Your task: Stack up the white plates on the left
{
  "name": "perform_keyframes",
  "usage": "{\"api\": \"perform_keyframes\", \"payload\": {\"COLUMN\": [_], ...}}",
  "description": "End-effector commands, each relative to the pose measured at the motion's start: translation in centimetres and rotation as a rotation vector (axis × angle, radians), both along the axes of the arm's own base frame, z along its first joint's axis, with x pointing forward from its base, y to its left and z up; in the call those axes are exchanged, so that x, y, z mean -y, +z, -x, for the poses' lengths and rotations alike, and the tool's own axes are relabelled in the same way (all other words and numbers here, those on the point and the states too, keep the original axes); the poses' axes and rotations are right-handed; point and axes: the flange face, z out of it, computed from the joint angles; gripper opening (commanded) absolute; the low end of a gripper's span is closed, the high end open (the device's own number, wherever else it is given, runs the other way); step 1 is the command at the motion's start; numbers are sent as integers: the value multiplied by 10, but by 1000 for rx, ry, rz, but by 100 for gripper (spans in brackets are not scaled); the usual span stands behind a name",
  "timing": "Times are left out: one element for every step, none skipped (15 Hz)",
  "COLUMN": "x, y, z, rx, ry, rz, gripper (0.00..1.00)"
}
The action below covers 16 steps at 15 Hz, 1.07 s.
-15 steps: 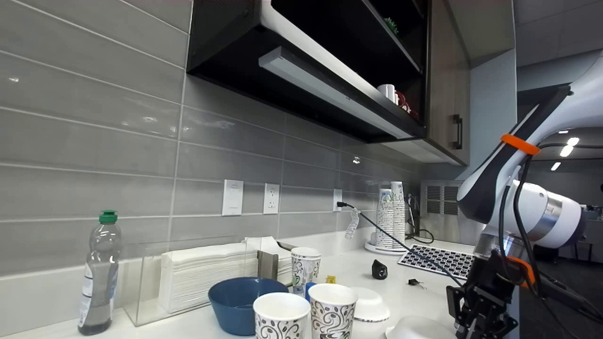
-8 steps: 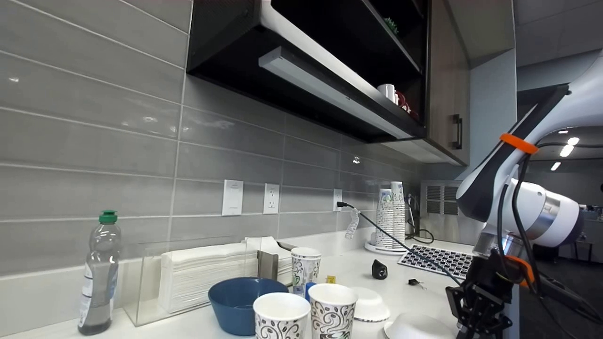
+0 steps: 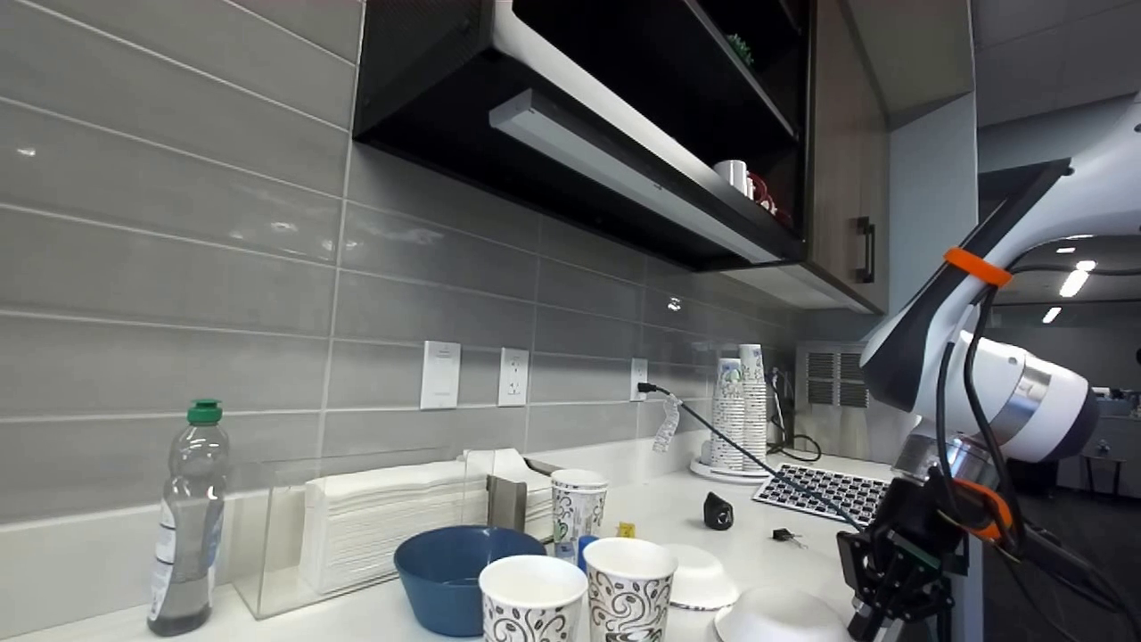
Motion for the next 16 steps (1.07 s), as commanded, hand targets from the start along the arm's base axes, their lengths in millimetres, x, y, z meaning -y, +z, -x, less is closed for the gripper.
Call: {"api": "perform_keyframes", "payload": {"x": [0,0,0,0,0,1,2,2,3,4,6,7,8,8,8,9], "y": [19,22,24,26,27,29,30,31,32,34,36,38,40,42,46,51], "z": [0,0,1,1,2,3,4,5,5,5,3,0,-3,-9,-15,-21], "rx": [116,140,162,186,204,223,239,256,273,286,299,310,320,328,339,350], "ry": [33,43,50,66,75,83,91,96,95,89,79,73,67,67,68,68], "rz": [-45,-54,-62,-85,-99,-117,-131,-144,-152,-162,-172,-178,-179,-178,-179,-179], "gripper": [0,0,0,0,0,0,0,0,0,0,0,0,0,0,0,0]}}
